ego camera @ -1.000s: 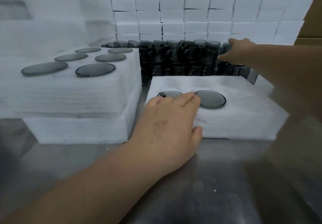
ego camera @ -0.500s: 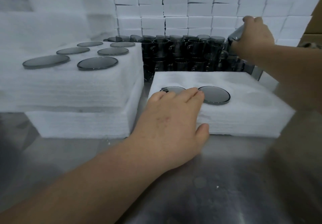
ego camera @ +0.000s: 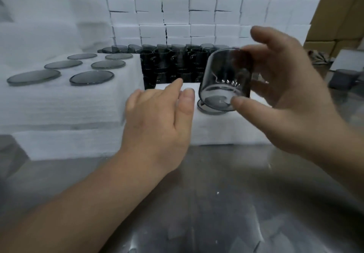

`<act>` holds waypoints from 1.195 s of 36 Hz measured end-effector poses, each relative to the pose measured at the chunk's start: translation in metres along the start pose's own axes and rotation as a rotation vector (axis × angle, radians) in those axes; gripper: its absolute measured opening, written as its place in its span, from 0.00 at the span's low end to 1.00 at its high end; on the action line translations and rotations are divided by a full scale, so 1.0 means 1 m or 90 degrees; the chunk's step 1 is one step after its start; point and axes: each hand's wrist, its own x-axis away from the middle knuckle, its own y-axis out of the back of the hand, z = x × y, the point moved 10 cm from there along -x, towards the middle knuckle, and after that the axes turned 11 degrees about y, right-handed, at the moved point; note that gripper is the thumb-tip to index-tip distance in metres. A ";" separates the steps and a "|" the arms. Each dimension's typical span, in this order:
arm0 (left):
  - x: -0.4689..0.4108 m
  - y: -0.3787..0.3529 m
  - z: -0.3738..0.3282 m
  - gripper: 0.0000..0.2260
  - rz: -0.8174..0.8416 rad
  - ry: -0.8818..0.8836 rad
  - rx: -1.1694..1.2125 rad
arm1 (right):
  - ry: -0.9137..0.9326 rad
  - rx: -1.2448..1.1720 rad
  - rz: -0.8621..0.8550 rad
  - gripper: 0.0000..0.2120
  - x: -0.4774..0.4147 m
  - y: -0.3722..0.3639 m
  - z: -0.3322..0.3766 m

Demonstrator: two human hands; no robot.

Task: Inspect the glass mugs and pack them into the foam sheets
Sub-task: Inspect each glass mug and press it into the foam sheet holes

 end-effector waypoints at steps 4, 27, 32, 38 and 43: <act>0.003 0.001 0.000 0.32 0.002 -0.002 0.074 | 0.042 -0.057 0.004 0.31 0.004 -0.015 0.012; -0.005 0.005 0.013 0.16 -0.027 0.084 0.186 | -0.076 0.192 -0.026 0.38 0.015 -0.013 -0.020; -0.005 0.004 0.016 0.16 -0.030 0.104 0.182 | -0.062 0.116 -0.067 0.26 0.022 -0.006 -0.013; -0.004 0.000 0.017 0.17 -0.011 0.117 0.196 | -0.052 0.105 -0.034 0.22 0.023 -0.015 -0.013; -0.003 0.001 0.018 0.17 -0.016 0.111 0.210 | -0.042 0.091 -0.026 0.24 0.024 -0.016 -0.013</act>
